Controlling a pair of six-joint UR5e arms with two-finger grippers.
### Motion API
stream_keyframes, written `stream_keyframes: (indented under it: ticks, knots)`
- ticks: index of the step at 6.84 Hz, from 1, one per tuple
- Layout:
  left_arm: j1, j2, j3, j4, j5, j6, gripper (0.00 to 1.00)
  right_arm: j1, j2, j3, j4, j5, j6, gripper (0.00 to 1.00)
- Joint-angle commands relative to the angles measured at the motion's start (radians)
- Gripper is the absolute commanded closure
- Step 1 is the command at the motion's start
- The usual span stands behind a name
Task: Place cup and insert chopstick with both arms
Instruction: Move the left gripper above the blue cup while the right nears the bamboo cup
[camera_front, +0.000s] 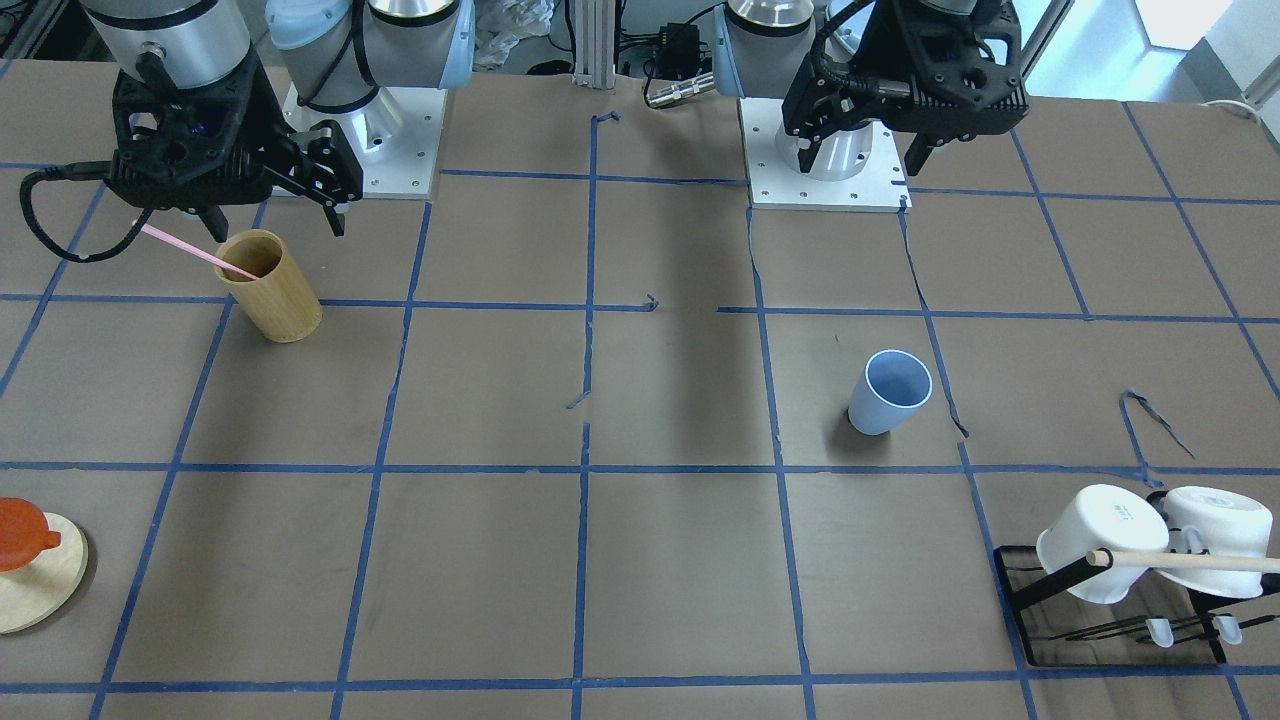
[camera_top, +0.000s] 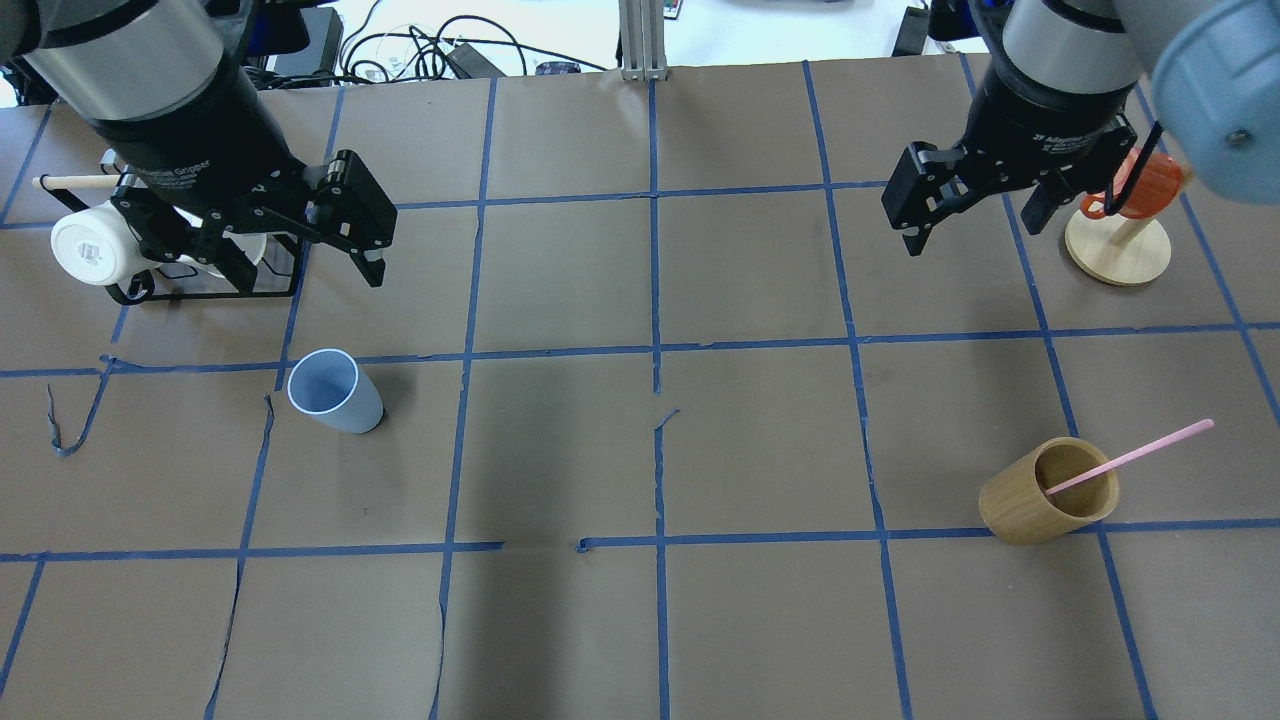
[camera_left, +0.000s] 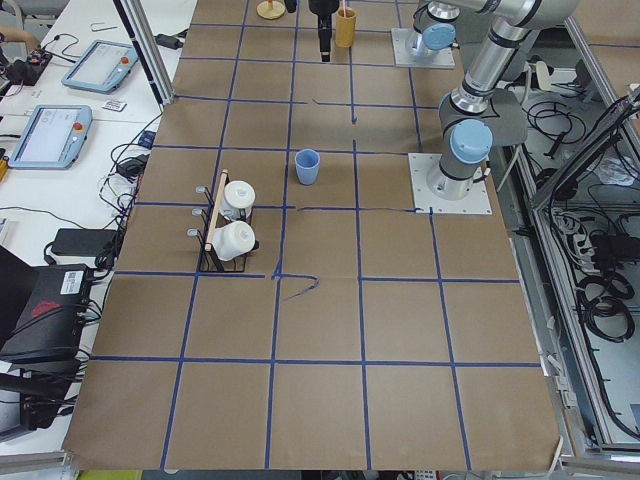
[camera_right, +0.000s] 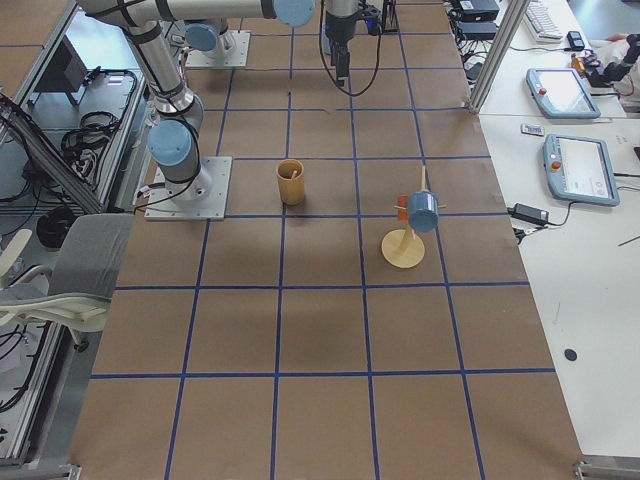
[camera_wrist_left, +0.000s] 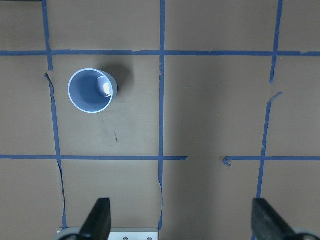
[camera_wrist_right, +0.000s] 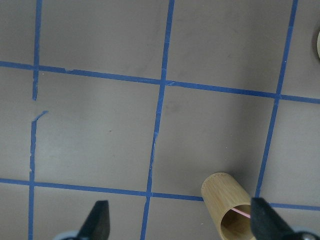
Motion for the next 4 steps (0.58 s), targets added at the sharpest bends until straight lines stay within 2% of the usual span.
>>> stream_keyframes:
  ticks: [1, 4]
  knots:
    - [0.0, 0.003, 0.0, -0.005, 0.0, 0.0, 0.0, -0.001, -0.002, 0.0, 0.0, -0.002, 0.0, 0.0]
    - [0.0, 0.016, -0.019, -0.005, 0.0, 0.0, 0.0, -0.001, -0.007, 0.003, 0.006, -0.002, 0.0, 0.0]
